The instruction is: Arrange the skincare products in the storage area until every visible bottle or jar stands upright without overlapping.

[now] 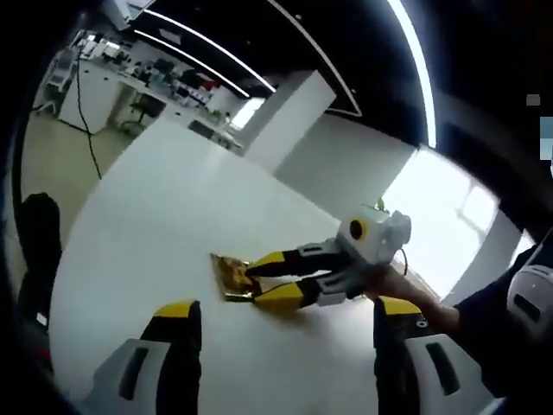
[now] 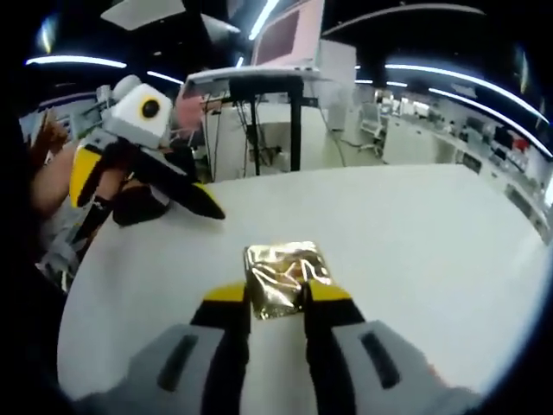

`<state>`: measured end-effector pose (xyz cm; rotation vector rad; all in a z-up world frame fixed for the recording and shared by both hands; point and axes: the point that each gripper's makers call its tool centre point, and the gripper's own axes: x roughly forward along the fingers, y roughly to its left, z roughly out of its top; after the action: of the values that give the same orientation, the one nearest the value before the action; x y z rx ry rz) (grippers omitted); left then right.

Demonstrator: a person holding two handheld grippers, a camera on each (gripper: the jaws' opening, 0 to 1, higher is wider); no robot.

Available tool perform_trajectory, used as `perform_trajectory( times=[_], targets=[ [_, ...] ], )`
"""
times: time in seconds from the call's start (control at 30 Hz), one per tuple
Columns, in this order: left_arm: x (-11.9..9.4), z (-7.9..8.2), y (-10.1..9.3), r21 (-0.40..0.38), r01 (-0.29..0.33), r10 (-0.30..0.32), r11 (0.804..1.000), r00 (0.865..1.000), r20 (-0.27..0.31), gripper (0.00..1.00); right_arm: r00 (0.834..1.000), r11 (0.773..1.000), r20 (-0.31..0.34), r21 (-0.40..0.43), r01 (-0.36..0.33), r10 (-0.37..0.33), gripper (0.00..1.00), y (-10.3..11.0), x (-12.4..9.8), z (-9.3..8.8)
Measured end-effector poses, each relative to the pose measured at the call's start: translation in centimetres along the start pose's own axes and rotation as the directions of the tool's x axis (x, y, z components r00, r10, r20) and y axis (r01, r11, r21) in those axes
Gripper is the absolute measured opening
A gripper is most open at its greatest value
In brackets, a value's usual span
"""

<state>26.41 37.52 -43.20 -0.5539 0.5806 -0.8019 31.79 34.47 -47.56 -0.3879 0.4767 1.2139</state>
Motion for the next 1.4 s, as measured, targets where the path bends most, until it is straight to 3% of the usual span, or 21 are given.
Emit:
perform_trajectory(
  times=[0.43,0.57,0.8,1.4],
  targets=[
    [1.8,-0.1,-0.7,-0.053,0.022,-0.024,0.998,0.999,-0.046,0.83,1.0,1.0,0.015,0.003,-0.001,0.001,0.24,-0.5,0.0,-0.1],
    [1.6,0.5,0.6,-0.073,0.018,-0.023,0.997,0.997,-0.068,0.83,1.0,1.0,0.018,0.003,-0.003,0.002,0.24,-0.6,-0.1,-0.1],
    [2.4,0.3,0.1,-0.105,0.015,-0.024,0.994,0.996,-0.091,0.82,1.0,1.0,0.028,0.006,-0.003,0.003,0.24,-0.6,0.0,0.0],
    [4.7,-0.2,-1.6,-0.168,0.03,-0.045,0.985,0.995,-0.087,0.81,0.999,1.0,0.05,0.009,-0.013,0.013,0.24,-0.3,0.0,0.0]
  ],
)
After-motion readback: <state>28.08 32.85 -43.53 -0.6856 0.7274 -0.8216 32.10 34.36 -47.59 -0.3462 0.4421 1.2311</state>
